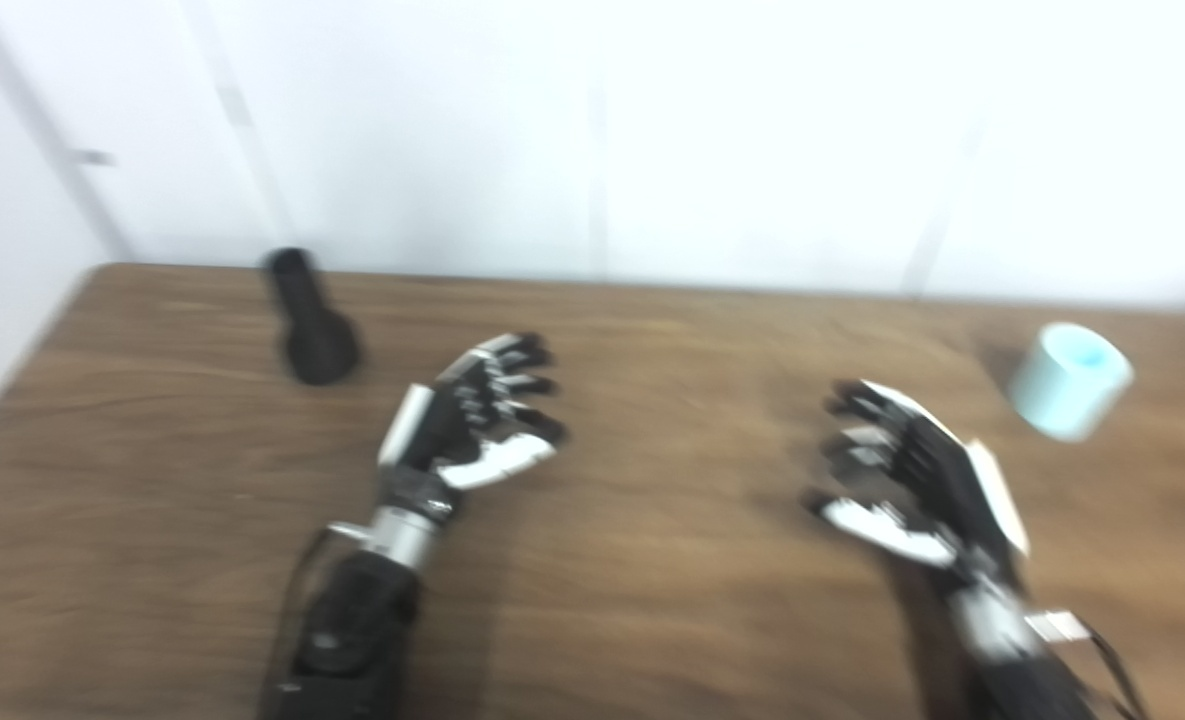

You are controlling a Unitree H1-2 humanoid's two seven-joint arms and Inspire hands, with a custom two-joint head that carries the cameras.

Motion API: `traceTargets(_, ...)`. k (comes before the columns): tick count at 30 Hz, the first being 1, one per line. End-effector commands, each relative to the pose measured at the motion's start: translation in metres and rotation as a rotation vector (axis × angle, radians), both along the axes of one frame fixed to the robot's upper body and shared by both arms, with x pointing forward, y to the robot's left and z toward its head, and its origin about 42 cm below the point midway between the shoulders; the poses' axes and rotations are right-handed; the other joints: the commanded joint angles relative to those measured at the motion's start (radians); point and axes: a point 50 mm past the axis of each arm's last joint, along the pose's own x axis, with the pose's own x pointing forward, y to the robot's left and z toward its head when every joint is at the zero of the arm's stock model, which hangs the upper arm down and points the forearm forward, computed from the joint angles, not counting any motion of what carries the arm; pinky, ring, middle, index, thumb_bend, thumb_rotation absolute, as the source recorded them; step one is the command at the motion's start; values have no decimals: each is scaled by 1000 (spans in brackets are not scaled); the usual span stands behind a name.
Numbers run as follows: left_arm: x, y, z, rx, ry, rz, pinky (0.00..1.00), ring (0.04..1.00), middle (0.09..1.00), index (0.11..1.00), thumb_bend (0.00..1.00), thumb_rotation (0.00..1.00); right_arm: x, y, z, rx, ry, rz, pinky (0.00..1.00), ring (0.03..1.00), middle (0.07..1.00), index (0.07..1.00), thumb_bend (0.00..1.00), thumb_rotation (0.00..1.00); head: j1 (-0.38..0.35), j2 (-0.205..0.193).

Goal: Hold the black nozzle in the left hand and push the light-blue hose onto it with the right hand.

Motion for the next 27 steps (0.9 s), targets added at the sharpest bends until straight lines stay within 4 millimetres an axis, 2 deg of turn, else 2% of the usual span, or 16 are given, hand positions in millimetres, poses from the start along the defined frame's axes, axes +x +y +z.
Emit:
traceTargets(1, -19, -15, -44, -26, 112, 1, 597, 705, 781, 783, 713, 60, -7, -14, -5, -7, 10, -15, 433, 568, 729, 744, 643, 1, 15, -8)
traceTargets(2, -19, -19, -45, -27, 111, 1, 604, 708, 783, 788, 714, 65, -8, -13, -2, -30, 14, -28, 432, 569, 733, 750, 619, 0, 26, -16)
traceTargets(7, -19, -25, -38, -15, 80, 23, 607, 721, 788, 801, 697, 23, -12, -7, 9, -106, 19, -76, 353, 510, 684, 705, 643, 0, 27, -21)
traceTargets(9, -18, -22, -29, 9, 41, 53, 603, 708, 771, 791, 708, 45, -12, -8, 10, -125, 17, -82, 343, 491, 661, 682, 676, 71, 26, -19)
traceTargets(10, -17, -20, -23, 37, 10, 96, 642, 728, 779, 798, 666, 56, -11, -8, 11, -131, 13, -81, 343, 487, 655, 674, 688, 97, 23, -14)
traceTargets(11, -17, -18, -19, 55, -10, 127, 631, 716, 759, 774, 656, 55, -11, -8, 11, -133, 12, -80, 340, 483, 653, 669, 691, 110, 23, -14)
traceTargets(12, -16, -16, -13, 117, -53, 195, 730, 775, 787, 786, 559, 28, -11, -7, 11, -135, 11, -79, 336, 479, 651, 664, 696, 121, 20, -11)
traceTargets(14, -16, -11, -3, 204, -132, 341, 653, 725, 735, 727, 580, 7, -11, -7, 11, -133, 16, -79, 336, 478, 649, 660, 701, 136, 23, -10)
traceTargets(16, -17, -1, 6, 242, -205, 498, 680, 750, 745, 721, 565, 1, -11, -7, 11, -134, 19, -78, 333, 476, 643, 654, 708, 145, 24, -10)
traceTargets(19, -16, 17, 17, 223, -262, 626, 639, 727, 748, 731, 593, 12, -11, -6, 12, -133, 21, -78, 329, 472, 638, 649, 711, 147, 24, -4)
traceTargets(22, -16, 36, 27, 236, -283, 648, 642, 743, 782, 782, 606, 100, -11, -5, 13, -130, 23, -78, 329, 468, 641, 648, 700, 113, 24, -4)
traceTargets(24, -14, 51, 35, 279, -299, 652, 674, 787, 826, 830, 669, 187, -11, -5, 14, -130, 23, -77, 332, 471, 644, 656, 684, 77, 27, 0)
traceTargets(27, -10, 78, 52, 360, -346, 642, 685, 795, 847, 857, 706, 224, -11, -4, 15, -123, 23, -72, 336, 478, 650, 661, 683, 107, 26, 2)
